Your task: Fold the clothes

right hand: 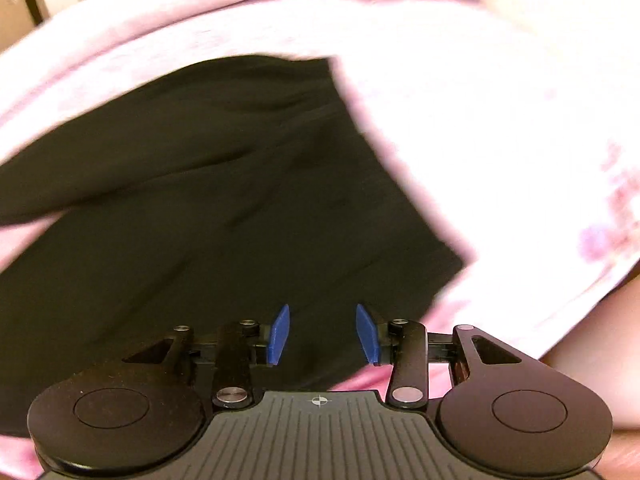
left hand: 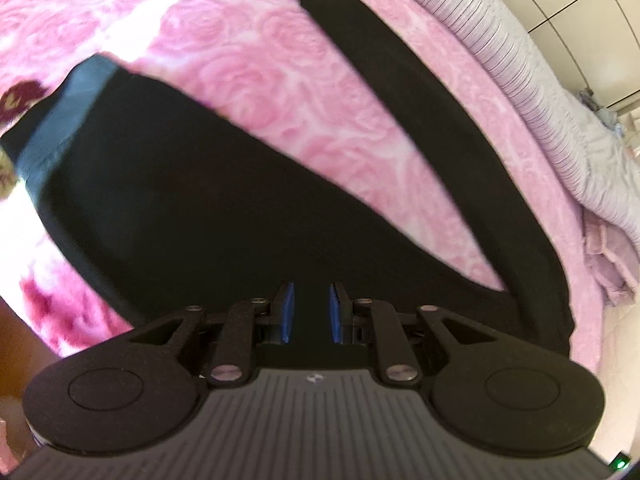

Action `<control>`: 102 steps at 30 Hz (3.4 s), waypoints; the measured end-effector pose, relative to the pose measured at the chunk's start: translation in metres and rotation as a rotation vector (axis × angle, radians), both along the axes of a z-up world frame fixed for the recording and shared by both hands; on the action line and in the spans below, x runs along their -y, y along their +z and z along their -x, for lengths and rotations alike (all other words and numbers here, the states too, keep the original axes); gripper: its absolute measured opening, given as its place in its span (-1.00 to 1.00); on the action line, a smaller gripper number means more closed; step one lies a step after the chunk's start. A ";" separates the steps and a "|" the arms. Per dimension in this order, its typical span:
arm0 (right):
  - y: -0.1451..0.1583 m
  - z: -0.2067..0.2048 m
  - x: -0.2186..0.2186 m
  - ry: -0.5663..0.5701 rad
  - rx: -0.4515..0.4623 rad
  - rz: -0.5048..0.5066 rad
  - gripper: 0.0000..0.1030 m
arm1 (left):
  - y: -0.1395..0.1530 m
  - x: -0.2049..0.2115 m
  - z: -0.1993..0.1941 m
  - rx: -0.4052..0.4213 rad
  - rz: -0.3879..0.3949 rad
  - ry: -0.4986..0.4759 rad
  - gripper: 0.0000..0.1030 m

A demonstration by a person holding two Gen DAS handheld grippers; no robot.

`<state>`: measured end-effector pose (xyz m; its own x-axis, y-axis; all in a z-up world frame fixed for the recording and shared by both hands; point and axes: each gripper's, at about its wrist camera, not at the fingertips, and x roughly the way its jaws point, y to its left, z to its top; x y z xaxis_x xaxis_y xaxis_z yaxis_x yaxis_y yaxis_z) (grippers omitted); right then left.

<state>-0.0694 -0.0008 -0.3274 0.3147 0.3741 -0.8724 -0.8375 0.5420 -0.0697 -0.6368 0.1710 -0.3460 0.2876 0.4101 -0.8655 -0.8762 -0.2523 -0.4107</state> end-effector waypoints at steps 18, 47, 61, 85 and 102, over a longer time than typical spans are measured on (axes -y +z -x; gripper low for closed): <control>0.015 -0.015 0.060 -0.002 -0.258 0.095 -0.18 | 0.033 0.125 -0.064 -0.312 0.086 -0.044 -0.65; 0.205 0.059 0.164 0.437 -0.181 -0.124 0.28 | 0.243 0.287 -0.189 -0.517 -0.194 -0.251 -0.14; 0.211 0.065 0.175 0.421 -0.181 -0.091 0.28 | 0.261 0.296 -0.184 -0.535 -0.222 -0.260 -0.12; 0.214 0.054 0.184 0.440 -0.182 -0.096 0.28 | 0.260 0.303 -0.207 -0.536 -0.214 -0.296 -0.11; 0.218 0.056 0.171 0.483 -0.185 -0.113 0.28 | 0.265 0.303 -0.202 -0.557 -0.224 -0.269 -0.11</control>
<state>-0.1251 -0.1717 -0.1093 -0.0722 0.5337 -0.8426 -0.9864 0.0868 0.1395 -0.4343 -0.1319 -0.0808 -0.0609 0.5742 -0.8164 -0.9934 0.0445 0.1054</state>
